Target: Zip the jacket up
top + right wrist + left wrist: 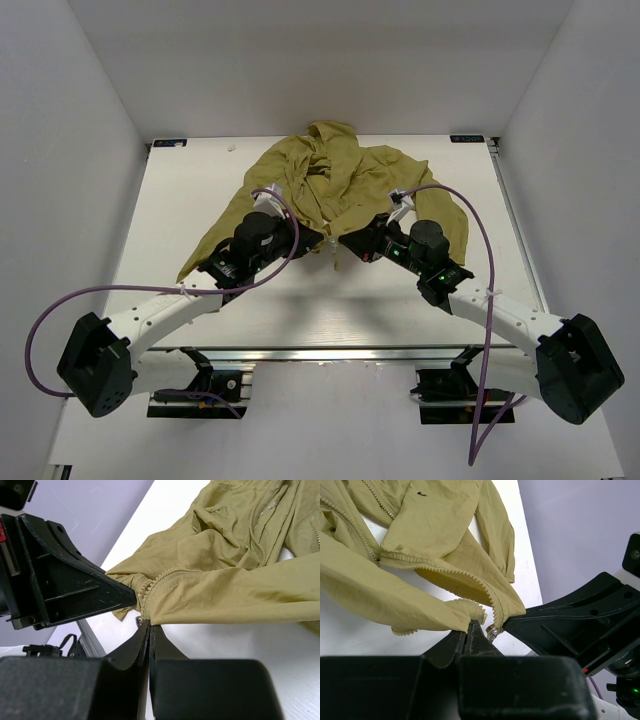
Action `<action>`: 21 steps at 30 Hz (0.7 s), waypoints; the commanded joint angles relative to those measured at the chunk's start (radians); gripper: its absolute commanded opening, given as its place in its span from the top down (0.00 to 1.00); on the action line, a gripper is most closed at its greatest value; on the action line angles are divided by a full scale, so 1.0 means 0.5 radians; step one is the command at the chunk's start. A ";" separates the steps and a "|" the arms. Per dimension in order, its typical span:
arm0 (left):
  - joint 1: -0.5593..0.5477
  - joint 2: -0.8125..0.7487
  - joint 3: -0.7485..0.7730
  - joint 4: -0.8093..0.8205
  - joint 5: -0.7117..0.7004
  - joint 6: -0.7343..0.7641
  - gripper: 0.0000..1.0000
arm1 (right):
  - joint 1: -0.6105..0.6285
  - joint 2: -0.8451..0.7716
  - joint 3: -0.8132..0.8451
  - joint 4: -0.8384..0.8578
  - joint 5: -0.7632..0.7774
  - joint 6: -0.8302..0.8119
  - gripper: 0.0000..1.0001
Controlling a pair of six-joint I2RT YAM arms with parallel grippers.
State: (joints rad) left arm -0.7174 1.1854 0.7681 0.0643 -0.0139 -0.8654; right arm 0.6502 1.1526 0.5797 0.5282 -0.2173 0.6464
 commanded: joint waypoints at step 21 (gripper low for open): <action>-0.029 -0.064 0.081 0.028 0.022 0.016 1.00 | 0.013 0.020 0.092 0.189 0.029 0.014 1.00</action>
State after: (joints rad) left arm -0.7246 1.1748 0.7681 0.0654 -0.0113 -0.8650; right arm 0.6502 1.1683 0.5873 0.5446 -0.2153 0.6495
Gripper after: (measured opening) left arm 0.092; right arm 0.017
